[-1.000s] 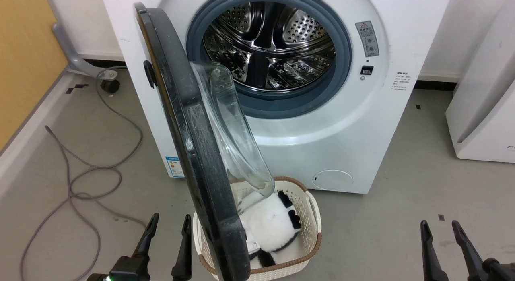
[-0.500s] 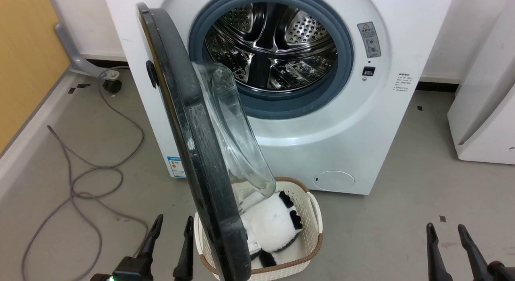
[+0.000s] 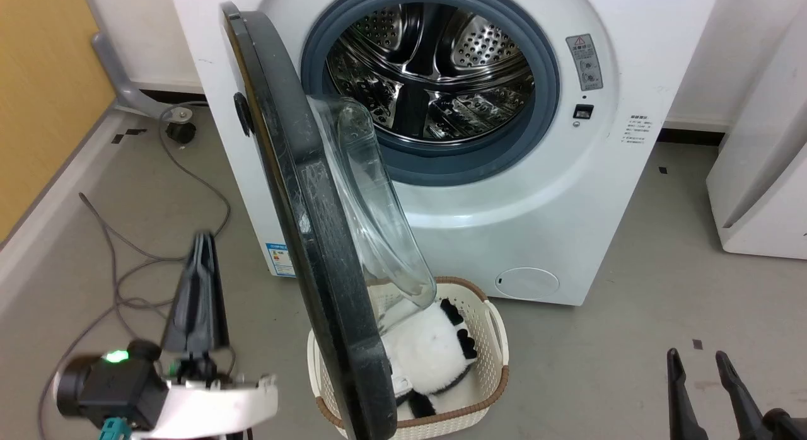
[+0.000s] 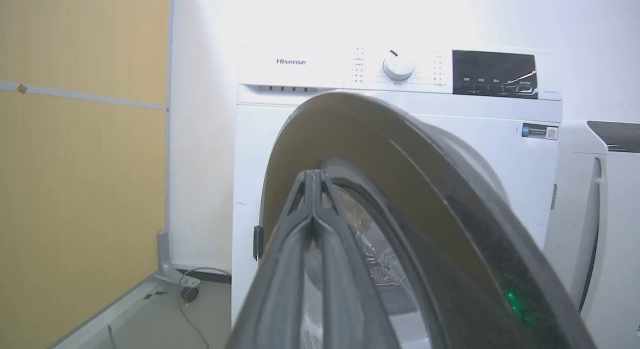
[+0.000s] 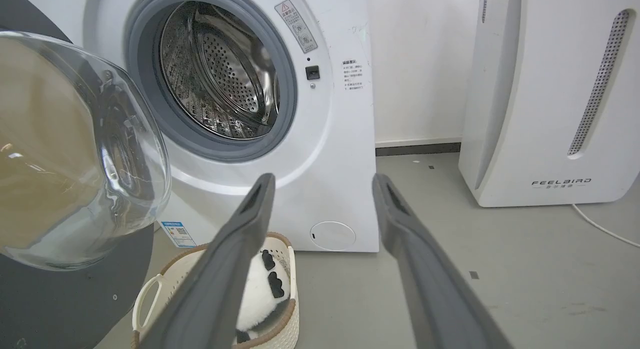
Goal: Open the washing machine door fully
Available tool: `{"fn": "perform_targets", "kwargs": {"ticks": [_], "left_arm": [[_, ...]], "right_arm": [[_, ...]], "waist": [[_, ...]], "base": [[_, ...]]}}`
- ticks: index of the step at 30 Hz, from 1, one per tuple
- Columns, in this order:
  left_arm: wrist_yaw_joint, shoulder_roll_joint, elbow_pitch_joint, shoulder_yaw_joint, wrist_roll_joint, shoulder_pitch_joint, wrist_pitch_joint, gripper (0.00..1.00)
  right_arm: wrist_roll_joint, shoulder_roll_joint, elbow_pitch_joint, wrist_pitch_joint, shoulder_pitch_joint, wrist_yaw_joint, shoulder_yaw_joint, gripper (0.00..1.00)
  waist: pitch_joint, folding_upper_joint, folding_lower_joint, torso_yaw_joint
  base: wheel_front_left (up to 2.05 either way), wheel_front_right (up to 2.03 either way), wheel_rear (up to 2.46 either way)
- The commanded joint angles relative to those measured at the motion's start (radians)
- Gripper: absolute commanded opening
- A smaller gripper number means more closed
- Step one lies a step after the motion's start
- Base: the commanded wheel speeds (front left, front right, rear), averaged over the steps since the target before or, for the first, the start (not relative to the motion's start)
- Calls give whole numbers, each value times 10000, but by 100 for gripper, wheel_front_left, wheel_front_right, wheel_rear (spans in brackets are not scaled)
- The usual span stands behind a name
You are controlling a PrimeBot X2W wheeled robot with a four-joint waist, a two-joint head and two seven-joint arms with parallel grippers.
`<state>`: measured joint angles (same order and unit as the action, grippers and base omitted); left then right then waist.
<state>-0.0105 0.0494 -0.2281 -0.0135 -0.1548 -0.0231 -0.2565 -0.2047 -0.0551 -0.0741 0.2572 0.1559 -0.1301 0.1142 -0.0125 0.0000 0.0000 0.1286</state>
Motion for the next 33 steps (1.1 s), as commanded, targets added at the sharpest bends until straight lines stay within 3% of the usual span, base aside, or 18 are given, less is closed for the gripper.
{"fn": "perform_targets", "kwargs": {"ticks": [1,7,15,16,20,33], "left_arm": [[29,9,-218,-17,306,249,-53,0],[226,9,-1260,-365,625,1135,-53,0],[23,40,-1840,-1085,951,1205,-53,0],[-126,214,-1991,-1569,1425,1145,106,0],[-326,201,-2070,-2350,1664,1053,595,0],[-297,78,-997,-3960,921,-83,2718,0]], "right_arm": [[-45,48,-30,44,-83,-6,-19,100],[-95,48,-136,45,-133,-6,-96,100],[-19,48,-239,45,-149,-6,-196,100],[-9,49,-236,45,-125,-6,-168,100],[-8,49,-265,45,-100,-6,-197,100],[-179,49,-442,45,-106,-6,-320,100]], "waist": [[0,0,0,3],[-26,0,0,-14],[-89,0,0,-95],[-98,0,0,-64],[-115,0,0,5],[-171,0,0,191]], "base": [[0,0,0],[0,0,0],[0,0,0],[0,0,0],[0,0,0],[0,0,0]]}}
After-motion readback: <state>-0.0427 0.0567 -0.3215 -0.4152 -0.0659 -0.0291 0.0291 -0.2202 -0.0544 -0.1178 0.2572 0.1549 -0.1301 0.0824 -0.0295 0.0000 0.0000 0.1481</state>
